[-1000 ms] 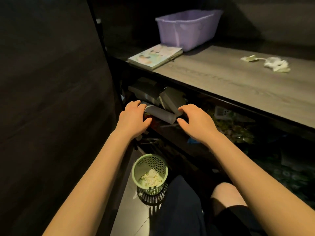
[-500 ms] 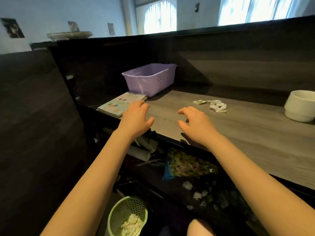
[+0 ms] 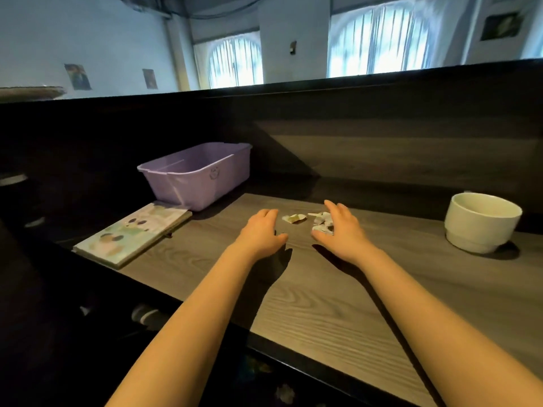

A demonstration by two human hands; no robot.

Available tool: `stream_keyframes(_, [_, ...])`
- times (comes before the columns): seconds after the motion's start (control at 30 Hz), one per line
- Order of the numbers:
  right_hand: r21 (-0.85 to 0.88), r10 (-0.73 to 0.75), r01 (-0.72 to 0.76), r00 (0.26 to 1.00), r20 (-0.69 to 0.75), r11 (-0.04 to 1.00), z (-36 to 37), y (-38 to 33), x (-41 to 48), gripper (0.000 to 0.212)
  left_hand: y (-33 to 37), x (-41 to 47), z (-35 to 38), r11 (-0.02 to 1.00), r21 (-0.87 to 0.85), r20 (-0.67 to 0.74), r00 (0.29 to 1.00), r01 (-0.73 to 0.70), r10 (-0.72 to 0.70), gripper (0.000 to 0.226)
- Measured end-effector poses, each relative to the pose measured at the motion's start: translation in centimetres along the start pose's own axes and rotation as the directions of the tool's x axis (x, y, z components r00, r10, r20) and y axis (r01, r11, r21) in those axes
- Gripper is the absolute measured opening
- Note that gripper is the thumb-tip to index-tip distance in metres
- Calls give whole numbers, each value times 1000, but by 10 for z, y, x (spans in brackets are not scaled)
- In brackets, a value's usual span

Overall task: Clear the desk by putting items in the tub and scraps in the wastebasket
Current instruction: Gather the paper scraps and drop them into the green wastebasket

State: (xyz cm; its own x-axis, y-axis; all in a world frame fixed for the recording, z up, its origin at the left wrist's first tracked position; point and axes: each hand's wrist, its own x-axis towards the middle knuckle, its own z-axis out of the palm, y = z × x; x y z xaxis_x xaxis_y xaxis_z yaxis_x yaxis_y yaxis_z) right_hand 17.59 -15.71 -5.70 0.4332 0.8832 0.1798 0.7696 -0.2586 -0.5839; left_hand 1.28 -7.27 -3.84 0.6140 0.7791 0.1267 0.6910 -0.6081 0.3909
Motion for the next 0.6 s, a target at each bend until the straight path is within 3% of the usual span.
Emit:
stream_keyframes(0.23, [-231, -74, 75, 997, 14, 970, 9, 18, 20, 62, 8, 62, 33, 998, 54, 40, 999, 31, -34, 63])
stream_keyframes(0.33, [-263, -117, 109, 993, -16, 959, 7, 22, 21, 45, 8, 71, 42, 994, 107, 31, 999, 16, -20, 47])
stream_keyframes(0.47, [-298, -180, 163, 983, -31, 941, 7, 21, 20, 34, 8, 72, 49, 996, 68, -83, 994, -60, 66, 25])
stream_keyframes(0.6, [-241, -179, 172, 984, -9, 955, 6, 20, 21, 24, 10, 70, 47, 994, 75, -121, 989, -77, 86, 20])
